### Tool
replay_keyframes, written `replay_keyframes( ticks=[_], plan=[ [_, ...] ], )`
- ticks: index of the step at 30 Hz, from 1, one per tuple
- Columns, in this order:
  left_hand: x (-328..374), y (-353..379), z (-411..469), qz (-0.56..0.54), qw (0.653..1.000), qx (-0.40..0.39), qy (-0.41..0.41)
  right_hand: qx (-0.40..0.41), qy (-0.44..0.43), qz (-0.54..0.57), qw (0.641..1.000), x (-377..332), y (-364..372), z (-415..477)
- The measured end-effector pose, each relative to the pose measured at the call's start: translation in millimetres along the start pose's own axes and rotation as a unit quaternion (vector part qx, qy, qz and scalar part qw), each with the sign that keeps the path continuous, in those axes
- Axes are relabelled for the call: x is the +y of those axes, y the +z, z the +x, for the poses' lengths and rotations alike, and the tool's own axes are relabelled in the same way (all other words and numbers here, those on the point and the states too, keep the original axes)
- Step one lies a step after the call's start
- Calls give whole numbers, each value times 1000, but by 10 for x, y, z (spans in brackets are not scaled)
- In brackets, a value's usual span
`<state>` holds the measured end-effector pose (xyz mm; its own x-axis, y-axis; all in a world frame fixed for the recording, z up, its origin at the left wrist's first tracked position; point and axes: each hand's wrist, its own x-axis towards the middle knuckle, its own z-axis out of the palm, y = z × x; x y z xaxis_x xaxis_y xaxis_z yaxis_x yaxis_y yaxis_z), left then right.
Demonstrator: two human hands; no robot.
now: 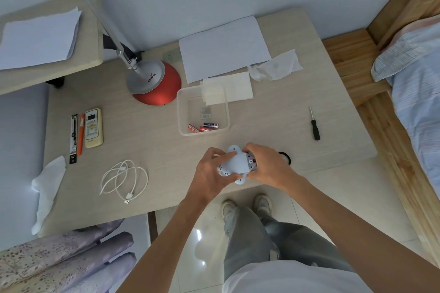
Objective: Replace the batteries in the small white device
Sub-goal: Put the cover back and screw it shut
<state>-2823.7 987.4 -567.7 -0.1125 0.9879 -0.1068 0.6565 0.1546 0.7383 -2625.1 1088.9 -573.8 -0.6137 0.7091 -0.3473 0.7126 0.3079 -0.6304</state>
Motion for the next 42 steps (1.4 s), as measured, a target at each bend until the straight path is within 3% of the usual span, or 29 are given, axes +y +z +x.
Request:
replay_keyframes(
  ticks=[7, 10, 13, 25, 42],
  plan=[
    [-61, 43, 38, -29, 999, 3, -41, -31, 12, 46, 998, 7, -26, -17],
    [-72, 41, 41, -41, 998, 3, -51, -111, 32, 105, 988, -41, -213, -39],
    [-69, 61, 50, -45, 998, 7, -46, -199, 61, 221, 953, -65, -410, -28],
    [-107, 115, 74, -60, 998, 17, -13, -139, 35, 265, 954, -40, -389, 37],
    [-174, 135, 70, -62, 997, 29, -26, -113, 26, 212, 970, 56, -287, 97]
  ],
)
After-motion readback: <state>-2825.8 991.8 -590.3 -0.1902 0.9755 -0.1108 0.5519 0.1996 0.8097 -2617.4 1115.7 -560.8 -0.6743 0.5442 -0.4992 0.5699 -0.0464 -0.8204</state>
